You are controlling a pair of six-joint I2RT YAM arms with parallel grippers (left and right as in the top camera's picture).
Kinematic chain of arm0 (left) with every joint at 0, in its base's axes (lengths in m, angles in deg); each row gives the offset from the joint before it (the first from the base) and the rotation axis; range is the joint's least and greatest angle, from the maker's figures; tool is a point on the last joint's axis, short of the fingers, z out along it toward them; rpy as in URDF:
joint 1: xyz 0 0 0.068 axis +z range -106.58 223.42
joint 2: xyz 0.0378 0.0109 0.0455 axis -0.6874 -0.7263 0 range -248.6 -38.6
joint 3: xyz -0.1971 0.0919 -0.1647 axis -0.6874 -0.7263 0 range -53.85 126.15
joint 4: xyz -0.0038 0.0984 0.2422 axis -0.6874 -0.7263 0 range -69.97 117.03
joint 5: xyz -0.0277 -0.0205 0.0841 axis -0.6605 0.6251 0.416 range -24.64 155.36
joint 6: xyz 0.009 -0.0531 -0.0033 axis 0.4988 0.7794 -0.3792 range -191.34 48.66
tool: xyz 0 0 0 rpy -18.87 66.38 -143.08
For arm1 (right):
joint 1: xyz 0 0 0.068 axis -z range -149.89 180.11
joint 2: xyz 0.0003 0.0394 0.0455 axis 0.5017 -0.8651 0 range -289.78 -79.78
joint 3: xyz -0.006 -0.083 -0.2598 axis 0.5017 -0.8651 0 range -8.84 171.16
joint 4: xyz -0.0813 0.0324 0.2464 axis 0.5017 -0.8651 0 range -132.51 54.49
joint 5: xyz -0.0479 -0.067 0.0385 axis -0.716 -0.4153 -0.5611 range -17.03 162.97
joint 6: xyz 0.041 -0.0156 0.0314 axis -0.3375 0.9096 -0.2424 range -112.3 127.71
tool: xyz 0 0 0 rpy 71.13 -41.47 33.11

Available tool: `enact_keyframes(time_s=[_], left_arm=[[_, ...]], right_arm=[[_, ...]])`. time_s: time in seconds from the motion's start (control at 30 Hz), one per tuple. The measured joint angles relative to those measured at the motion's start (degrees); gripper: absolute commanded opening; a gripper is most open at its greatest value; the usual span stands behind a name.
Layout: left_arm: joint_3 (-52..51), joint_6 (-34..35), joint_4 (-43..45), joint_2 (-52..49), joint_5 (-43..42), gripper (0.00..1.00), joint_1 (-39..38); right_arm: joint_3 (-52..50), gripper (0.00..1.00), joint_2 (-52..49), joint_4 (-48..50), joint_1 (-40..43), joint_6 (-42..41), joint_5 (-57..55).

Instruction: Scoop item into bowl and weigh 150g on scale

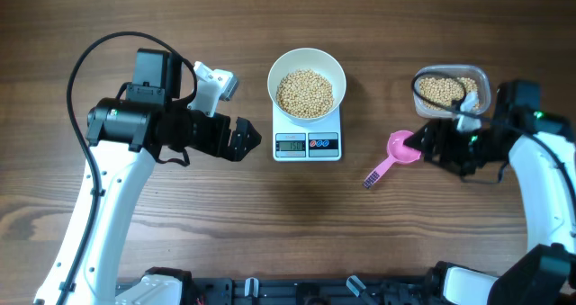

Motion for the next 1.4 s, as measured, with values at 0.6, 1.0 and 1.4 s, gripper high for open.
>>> enact_keyframes(time_s=[0.6,1.0,1.4], left_arm=[[0.0,0.0,0.0,0.0,0.0,1.00,0.0],[0.0,0.0,0.0,0.0,0.0,1.00,0.0],[0.0,0.0,0.0,0.0,0.0,1.00,0.0]], right_arm=[[21.3,1.00,14.6,3.3,0.0,-2.3,-10.3],[22.0,1.00,21.9,-9.5,0.0,-6.6,-23.5],[22.0,1.00,18.8,-12.4,0.0,-6.8,-24.3]])
